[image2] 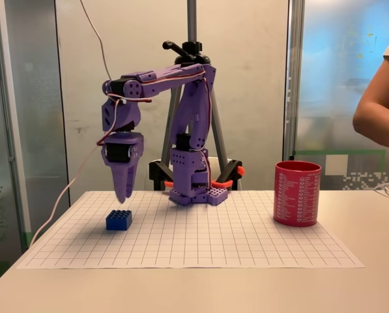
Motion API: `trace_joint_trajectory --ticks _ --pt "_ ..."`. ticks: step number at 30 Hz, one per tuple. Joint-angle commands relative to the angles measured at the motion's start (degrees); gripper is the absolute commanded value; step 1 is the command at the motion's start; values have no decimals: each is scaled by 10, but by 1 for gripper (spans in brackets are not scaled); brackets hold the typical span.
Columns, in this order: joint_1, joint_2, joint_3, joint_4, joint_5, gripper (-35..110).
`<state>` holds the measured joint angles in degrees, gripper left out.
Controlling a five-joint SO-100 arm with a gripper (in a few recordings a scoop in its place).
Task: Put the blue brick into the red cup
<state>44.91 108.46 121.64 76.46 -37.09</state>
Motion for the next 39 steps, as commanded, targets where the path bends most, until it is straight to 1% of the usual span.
trace_joint_trajectory --ticks 1,6,11,18,23,32,38,39 --pt "11 22 -17 8 13 68" --pt "24 19 4 4 -24 69" --pt "48 7 56 -28 -54 69" --pt "47 -4 126 -89 -76 68" --pt "37 -13 126 -113 -71 68" --pt "65 -43 113 -177 -117 67" --pt "80 -76 105 -190 -125 67" --pt "80 -76 105 -190 -130 61"
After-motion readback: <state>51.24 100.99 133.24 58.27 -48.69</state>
